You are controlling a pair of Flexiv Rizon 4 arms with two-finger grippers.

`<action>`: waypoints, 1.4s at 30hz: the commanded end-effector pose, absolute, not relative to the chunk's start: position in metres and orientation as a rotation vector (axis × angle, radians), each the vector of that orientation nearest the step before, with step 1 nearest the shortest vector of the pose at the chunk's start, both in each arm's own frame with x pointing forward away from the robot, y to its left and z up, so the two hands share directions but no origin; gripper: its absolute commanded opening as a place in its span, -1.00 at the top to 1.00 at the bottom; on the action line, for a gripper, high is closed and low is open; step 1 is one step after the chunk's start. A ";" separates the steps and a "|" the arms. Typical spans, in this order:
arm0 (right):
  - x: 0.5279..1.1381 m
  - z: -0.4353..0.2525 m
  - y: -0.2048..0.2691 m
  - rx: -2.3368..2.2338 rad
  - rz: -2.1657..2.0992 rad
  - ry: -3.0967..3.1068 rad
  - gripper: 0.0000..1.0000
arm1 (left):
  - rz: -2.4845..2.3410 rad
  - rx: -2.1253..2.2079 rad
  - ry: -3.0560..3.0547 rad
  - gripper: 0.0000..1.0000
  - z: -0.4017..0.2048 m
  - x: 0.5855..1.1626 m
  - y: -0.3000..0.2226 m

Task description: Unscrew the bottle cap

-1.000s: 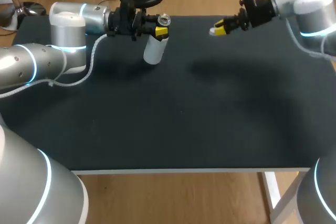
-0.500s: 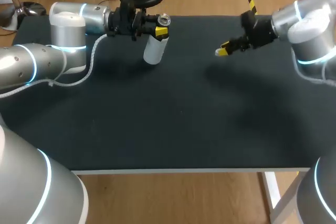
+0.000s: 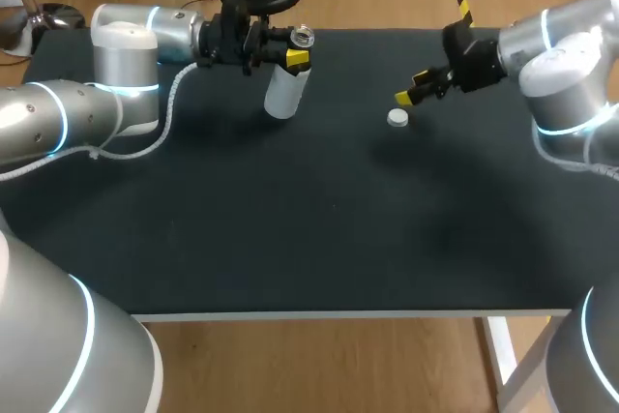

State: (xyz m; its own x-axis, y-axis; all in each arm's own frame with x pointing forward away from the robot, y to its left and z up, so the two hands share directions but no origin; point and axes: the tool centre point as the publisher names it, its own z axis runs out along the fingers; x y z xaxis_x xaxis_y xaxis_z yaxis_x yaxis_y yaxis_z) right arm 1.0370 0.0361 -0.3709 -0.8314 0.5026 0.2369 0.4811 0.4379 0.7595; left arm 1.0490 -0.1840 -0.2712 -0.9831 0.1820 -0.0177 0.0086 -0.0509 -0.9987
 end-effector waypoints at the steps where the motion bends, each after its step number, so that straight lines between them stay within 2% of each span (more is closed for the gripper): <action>1: 1.031 -0.367 0.039 0.903 1.395 2.607 -1.00 | 2.224 -0.230 -2.051 1.00 -0.271 1.050 -0.182; 34: 1.035 -0.359 0.057 0.835 1.455 2.596 -1.00 | 2.498 -0.144 -1.935 1.00 -0.279 1.050 -0.168; 35: 1.035 -0.359 0.057 0.834 1.457 2.595 -1.00 | 2.497 -0.143 -1.937 0.69 -0.279 1.050 -0.168; 36: 1.035 -0.359 0.057 0.833 1.459 2.594 -1.00 | 2.495 -0.143 -1.941 0.24 -0.279 1.050 -0.168; 37: 1.035 -0.359 0.057 0.833 1.461 2.593 -1.00 | 2.493 -0.142 -1.943 -0.73 -0.278 1.050 -0.169; 38: 1.035 -0.359 0.058 0.833 1.464 2.592 -1.00 | 2.493 -0.142 -1.943 -1.00 -0.278 1.050 -0.169; 42: 1.036 -0.359 0.059 0.844 1.500 2.574 -1.00 | 2.493 -0.142 -1.943 -1.00 -0.278 1.050 -0.169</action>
